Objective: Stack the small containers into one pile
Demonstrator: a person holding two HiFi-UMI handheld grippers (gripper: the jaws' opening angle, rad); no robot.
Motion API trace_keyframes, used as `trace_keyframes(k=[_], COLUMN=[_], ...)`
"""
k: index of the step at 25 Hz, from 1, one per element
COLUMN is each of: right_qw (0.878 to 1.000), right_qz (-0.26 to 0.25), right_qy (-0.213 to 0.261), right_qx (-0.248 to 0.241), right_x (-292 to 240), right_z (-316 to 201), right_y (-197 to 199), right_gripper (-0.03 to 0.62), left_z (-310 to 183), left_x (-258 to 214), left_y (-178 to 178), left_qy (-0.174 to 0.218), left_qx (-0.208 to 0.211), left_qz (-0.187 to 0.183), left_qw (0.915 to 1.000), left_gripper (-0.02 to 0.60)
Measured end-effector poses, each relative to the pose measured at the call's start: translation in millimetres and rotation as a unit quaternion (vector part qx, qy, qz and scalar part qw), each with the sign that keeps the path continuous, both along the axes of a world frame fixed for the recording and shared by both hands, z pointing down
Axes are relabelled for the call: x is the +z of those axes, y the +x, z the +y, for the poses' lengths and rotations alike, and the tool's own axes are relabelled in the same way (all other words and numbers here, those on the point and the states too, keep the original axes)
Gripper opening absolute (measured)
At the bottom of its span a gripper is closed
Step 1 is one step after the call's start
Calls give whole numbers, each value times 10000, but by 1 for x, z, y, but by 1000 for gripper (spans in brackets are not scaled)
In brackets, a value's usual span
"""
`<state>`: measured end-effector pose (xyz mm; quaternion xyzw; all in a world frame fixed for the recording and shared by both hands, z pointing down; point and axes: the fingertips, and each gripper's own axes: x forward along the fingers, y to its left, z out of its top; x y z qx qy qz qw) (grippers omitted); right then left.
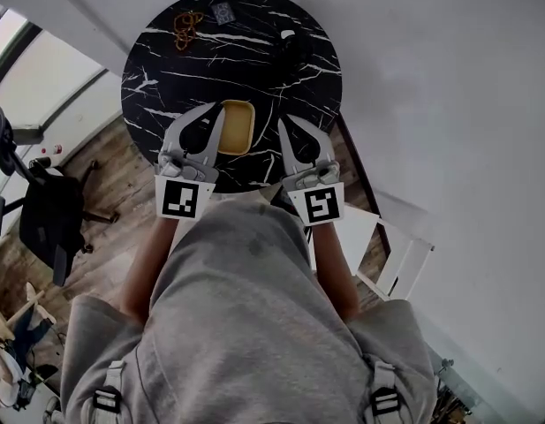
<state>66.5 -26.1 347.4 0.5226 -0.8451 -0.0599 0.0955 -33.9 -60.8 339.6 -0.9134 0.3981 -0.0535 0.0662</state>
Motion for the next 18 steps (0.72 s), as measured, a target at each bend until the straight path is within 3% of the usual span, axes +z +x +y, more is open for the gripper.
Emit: trace_keyframes(k=[18], right_qw=[9999], right_qz=[20], right_qy=[-133], right_qx=[16], right_x=[15], right_z=[0], right_y=[-3], right_gripper=[14], left_z=[7], left_x=[14], left_y=[-9], left_qy=[-215], left_qx=[-5], left_qz=[-153], left_qw=[9997], left_gripper=[5])
